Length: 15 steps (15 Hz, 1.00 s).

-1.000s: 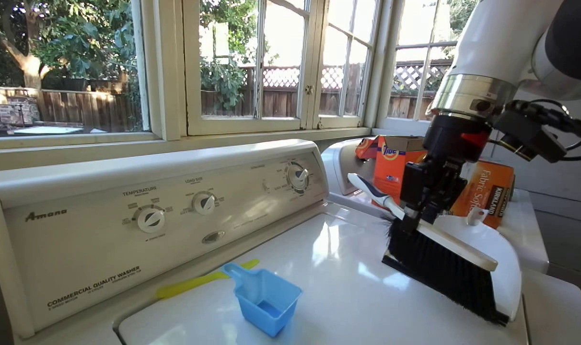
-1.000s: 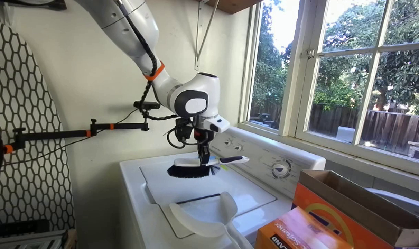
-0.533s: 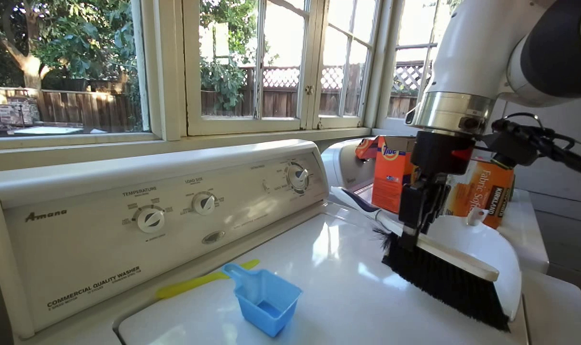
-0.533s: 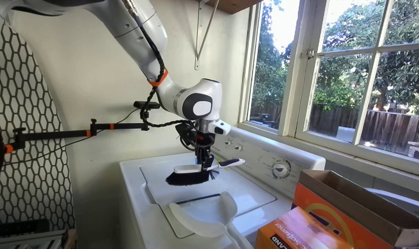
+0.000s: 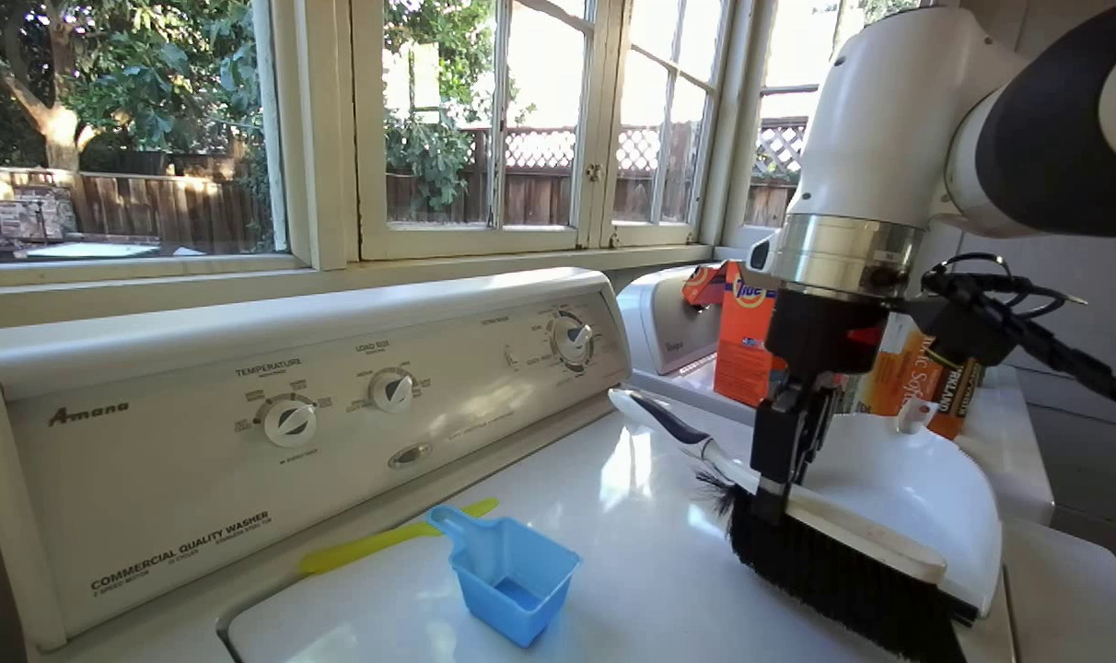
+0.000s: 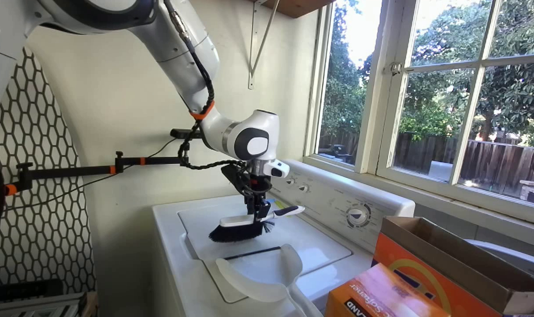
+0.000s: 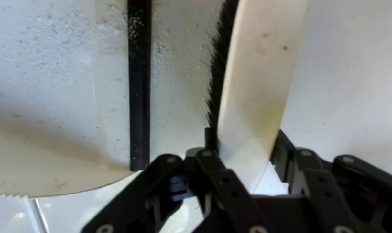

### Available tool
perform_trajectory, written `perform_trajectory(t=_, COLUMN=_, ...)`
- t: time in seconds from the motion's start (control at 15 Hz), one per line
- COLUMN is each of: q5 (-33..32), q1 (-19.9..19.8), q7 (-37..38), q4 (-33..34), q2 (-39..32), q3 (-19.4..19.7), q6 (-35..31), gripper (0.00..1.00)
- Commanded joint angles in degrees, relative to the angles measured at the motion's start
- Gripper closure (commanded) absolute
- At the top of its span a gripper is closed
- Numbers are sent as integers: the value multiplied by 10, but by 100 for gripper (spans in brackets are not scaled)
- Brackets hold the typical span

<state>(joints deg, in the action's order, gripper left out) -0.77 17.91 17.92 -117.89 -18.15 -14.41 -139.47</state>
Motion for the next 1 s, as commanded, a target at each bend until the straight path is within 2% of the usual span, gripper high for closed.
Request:
perform_trajectory(t=0.0, q5=-5, q1=5, q7=-18, q4=5, q2=-13, q3=11, q6=-5, gripper=82)
perform_trajectory(t=0.93, q5=-42, q1=0, q7=-14, q4=-10, q2=7, q3=57, q6=5, gripper=82)
